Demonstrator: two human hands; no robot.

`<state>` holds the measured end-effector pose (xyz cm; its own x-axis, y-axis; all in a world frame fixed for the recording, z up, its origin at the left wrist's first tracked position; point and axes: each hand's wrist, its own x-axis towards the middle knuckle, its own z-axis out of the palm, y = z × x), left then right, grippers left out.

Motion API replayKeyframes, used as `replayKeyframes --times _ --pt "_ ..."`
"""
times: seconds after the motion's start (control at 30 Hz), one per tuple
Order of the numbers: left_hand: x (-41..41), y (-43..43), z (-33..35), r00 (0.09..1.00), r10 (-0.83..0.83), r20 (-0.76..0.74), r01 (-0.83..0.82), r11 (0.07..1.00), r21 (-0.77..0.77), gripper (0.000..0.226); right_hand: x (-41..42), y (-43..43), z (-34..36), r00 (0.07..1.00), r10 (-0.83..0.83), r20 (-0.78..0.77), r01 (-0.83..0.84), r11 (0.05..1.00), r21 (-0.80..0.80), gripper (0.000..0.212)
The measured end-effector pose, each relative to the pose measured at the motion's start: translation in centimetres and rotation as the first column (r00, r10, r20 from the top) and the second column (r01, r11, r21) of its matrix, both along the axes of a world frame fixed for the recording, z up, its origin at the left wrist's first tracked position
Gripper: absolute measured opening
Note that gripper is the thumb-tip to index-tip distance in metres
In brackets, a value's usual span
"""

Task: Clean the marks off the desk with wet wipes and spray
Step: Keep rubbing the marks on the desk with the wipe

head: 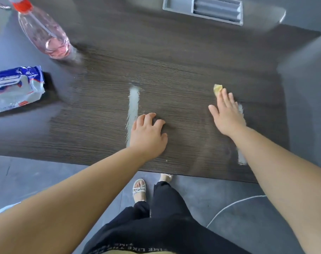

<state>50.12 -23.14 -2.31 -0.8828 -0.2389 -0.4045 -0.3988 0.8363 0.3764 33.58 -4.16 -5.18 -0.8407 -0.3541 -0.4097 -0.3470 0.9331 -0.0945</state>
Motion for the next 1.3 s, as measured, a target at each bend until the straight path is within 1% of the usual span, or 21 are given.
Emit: replayKeyframes --times 0.07,0.17,0.3,0.47,0.5,0.6,0.63,0.67,0.7,0.77,0.83,0.9,0.97,1.0,1.03,1.07,1.1,1.17,1.2,1.23,1.3 --pt "-0.2 0.3 0.2 1.000 -0.007 0.000 0.007 1.000 -0.006 0.046 -0.4 0.7 0.2 0.992 -0.124 -0.008 0.124 0.992 0.019 0.066" --pt "-1.3 1.3 0.4 1.000 -0.016 0.001 0.016 1.000 -0.014 0.046 -0.2 0.0 0.1 0.985 -0.171 -0.035 0.169 0.985 -0.041 0.066" --pt "-3.9 3.1 0.5 1.000 -0.020 -0.003 0.020 1.000 -0.013 0.047 -1.3 -0.7 -0.5 0.996 -0.082 -0.048 0.082 0.997 0.004 0.064" --pt "-6.5 6.1 -0.1 1.000 0.010 0.000 -0.010 1.000 -0.027 0.046 -4.4 2.2 -0.9 0.979 0.200 -0.034 -0.201 0.979 -0.022 0.062" --pt "-6.9 6.6 -0.2 1.000 0.008 0.001 -0.008 0.999 -0.039 0.046 -5.9 3.1 -0.8 0.985 0.168 -0.031 -0.169 0.985 -0.025 0.061" --pt "-8.3 7.6 -0.5 1.000 0.027 -0.010 -0.027 0.997 -0.068 0.047 -9.1 3.8 -0.7 0.994 -0.095 -0.054 0.096 0.995 0.002 0.061" --pt "-8.8 7.9 -0.4 0.999 0.041 -0.017 -0.042 0.996 -0.073 0.047 -9.2 3.1 -0.7 0.991 -0.121 -0.058 0.121 0.993 -0.003 0.061" --pt "-9.4 8.4 -0.4 0.998 0.055 -0.024 -0.057 0.996 -0.073 0.047 -8.8 2.3 -0.7 0.996 -0.069 -0.062 0.069 0.998 -0.015 0.062" --pt "-9.9 8.8 -0.3 0.998 0.063 -0.031 -0.065 0.995 -0.070 0.046 -8.0 1.4 -0.8 0.997 0.055 -0.060 -0.057 0.998 -0.040 0.062" --pt "-10.7 9.7 -0.3 0.998 0.053 -0.040 -0.056 0.996 -0.072 0.046 -6.8 0.4 -0.8 0.935 0.353 -0.033 -0.354 0.929 -0.105 0.061" --pt "-11.2 10.2 -0.4 0.999 0.035 -0.035 -0.038 0.996 -0.075 0.046 -8.7 0.8 -0.9 0.880 0.473 -0.050 -0.475 0.872 -0.120 0.058" --pt "-11.6 10.5 -0.5 1.000 0.026 -0.014 -0.027 0.997 -0.075 0.046 -12.5 2.1 -1.1 0.937 0.336 -0.091 -0.344 0.934 -0.097 0.056" --pt "-11.9 10.8 -0.6 1.000 0.024 0.006 -0.023 0.996 -0.081 0.047 -16.4 3.7 -1.1 0.994 0.038 -0.100 -0.045 0.996 -0.076 0.056" --pt "-12.2 11.1 -0.7 1.000 0.024 0.011 -0.023 0.996 -0.089 0.047 -17.4 4.3 -1.1 0.992 -0.093 -0.091 0.088 0.994 -0.060 0.057" --pt "-12.5 11.3 -0.7 1.000 0.026 0.007 -0.025 0.995 -0.096 0.047 -17.5 4.3 -1.1 0.984 -0.152 -0.089 0.149 0.988 -0.042 0.057" --pt "-12.7 11.6 -0.8 1.000 0.030 0.001 -0.030 0.994 -0.103 0.046 -16.7 4.1 -1.0 0.987 -0.132 -0.096 0.129 0.991 -0.033 0.058" --pt "-12.9 12.0 -0.8 0.999 0.034 -0.011 -0.034 0.994 -0.107 0.045 -15.6 3.9 -1.1 0.995 -0.038 -0.094 0.033 0.998 -0.048 0.059" --pt "-13.2 12.7 -0.9 0.999 0.026 -0.044 -0.031 0.994 -0.108 0.044 -13.9 5.1 -1.2 0.967 0.244 -0.069 -0.251 0.961 -0.113 0.057" --pt "-13.3 12.9 -0.9 0.998 0.009 -0.057 -0.015 0.994 -0.110 0.043 -14.1 6.3 -1.4 0.944 0.322 -0.071 -0.329 0.935 -0.132 0.056" --pt "-13.4 13.1 -1.0 0.998 -0.017 -0.065 0.010 0.994 -0.112 0.043 -15.1 7.8 -1.4 0.948 0.307 -0.084 -0.316 0.939 -0.133 0.056" --pt "-13.7 13.5 -1.1 0.996 -0.058 -0.062 0.051 0.992 -0.113 0.044 -17.0 11.0 -1.3 0.995 0.043 -0.087 -0.051 0.994 -0.098 0.055"
